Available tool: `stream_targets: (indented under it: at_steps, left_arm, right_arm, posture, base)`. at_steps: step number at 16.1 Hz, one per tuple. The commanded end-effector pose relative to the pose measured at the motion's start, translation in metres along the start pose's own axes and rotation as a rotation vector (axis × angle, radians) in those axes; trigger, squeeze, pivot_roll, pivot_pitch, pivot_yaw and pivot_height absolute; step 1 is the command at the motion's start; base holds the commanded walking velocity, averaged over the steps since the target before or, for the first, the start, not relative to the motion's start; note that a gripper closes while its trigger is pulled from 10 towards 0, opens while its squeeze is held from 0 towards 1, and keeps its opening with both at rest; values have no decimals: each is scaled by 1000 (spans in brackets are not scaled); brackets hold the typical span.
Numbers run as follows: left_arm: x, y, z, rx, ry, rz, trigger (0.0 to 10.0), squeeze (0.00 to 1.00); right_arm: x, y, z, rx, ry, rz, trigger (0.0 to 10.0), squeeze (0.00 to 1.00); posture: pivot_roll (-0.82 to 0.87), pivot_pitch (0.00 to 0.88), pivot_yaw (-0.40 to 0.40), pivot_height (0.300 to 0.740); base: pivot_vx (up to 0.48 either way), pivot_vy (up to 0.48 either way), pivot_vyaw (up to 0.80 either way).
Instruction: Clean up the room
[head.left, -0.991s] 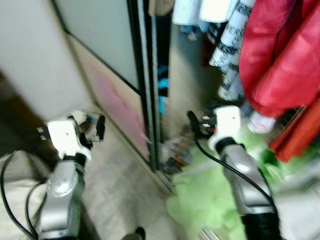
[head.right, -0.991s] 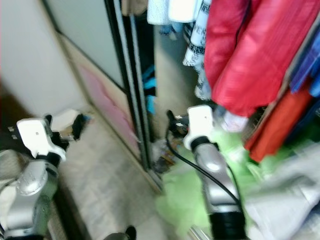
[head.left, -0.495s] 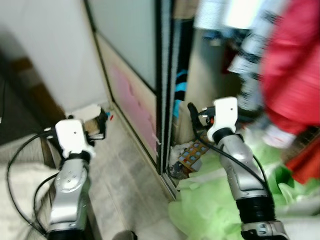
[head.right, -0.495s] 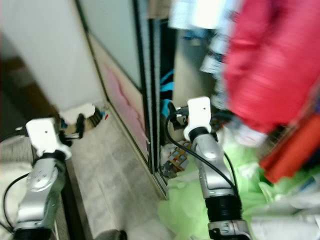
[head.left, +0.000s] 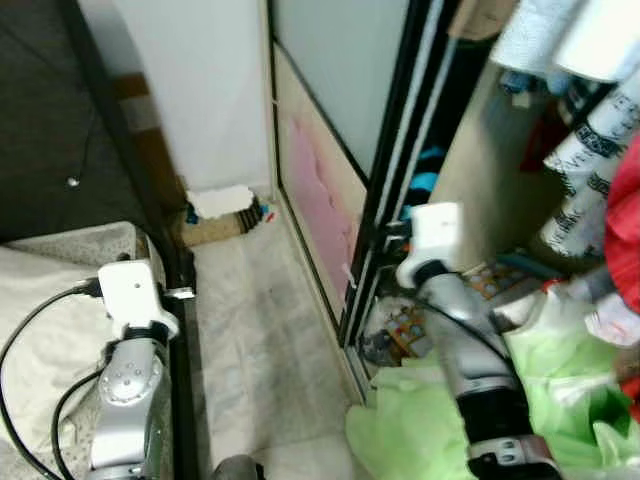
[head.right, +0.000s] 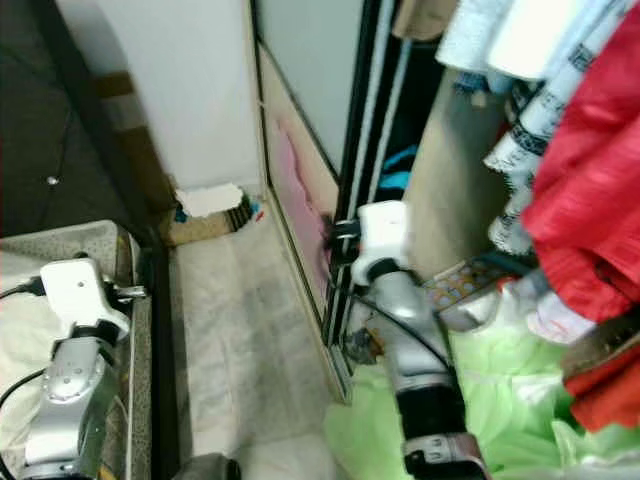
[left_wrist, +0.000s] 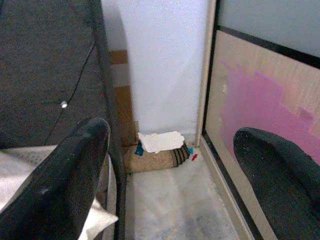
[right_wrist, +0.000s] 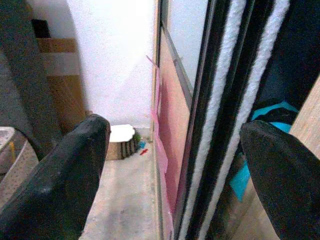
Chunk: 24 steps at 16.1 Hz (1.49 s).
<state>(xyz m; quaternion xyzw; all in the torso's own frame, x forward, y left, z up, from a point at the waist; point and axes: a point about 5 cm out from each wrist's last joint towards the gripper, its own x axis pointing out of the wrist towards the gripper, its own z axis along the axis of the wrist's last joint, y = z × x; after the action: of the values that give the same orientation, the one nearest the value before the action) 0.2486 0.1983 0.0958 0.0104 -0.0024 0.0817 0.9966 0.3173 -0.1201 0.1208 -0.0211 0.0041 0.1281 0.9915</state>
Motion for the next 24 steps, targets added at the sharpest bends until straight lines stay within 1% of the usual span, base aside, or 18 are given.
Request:
stream_targets:
  at_steps: [1,3,5,8,9,10,12,15,18,22,24]
  left_arm:
    - [2,-5,5,-8,-18,-14,10000,0]
    - [2,-8,7,-26,-29,-16,10000,0]
    - [1,-11,11,-76,-48,-23,10000,0]
    - [1,-11,12,-70,-59,-16,10000,0]
    - [2,-11,13,-56,-64,-9,10000,0]
    - [3,-10,13,-48,-64,-3,10000,0]
    - [1,-8,10,-34,-47,10,10000,0]
    - [-2,-9,8,-35,-26,-6,10000,0]
    - [-3,-9,9,-34,-22,-16,10000,0]
    - [0,-8,12,-29,-28,-17,10000,0]
    - [-1,-8,12,-30,-25,-16,10000,0]
  right_arm:
    - [0,-6,-1,3,-2,-19,10000,0]
    - [4,-6,-1,7,0,-17,10000,0]
    - [9,-5,-2,1,7,7,10000,0]
    - [15,3,0,-2,2,37,10000,0]
    - [16,7,0,-4,-3,49,10000,0]
    - [16,7,1,-6,-5,51,10000,0]
    - [14,5,2,-24,-20,59,10000,0]
    - [10,0,-1,-21,-10,41,10000,0]
    - [8,-1,-3,-21,-4,28,10000,0]
    - [8,0,-4,-20,-3,31,10000,0]
    - [8,0,-3,-19,-4,30,10000,0]
  posture:
    - [-24,0,-32,740]
    - [-6,0,-52,740]
    - [27,0,-90,740]
    - [34,0,-108,740]
    - [31,0,-109,740]
    - [26,0,-107,740]
    - [16,0,-96,740]
    - [1,0,-76,740]
    - [-2,0,-69,740]
    - [-1,0,-68,740]
    - [4,0,-68,740]
  base:
    - [0,0,0]
    - [0,0,0]
    - [0,0,0]
    - [0,0,0]
    - [0,0,0]
    - [0,0,0]
    - [0,0,794]
    - [0,0,796]
    - [0,0,796]
    - [0,0,800]
    - [0,0,797]
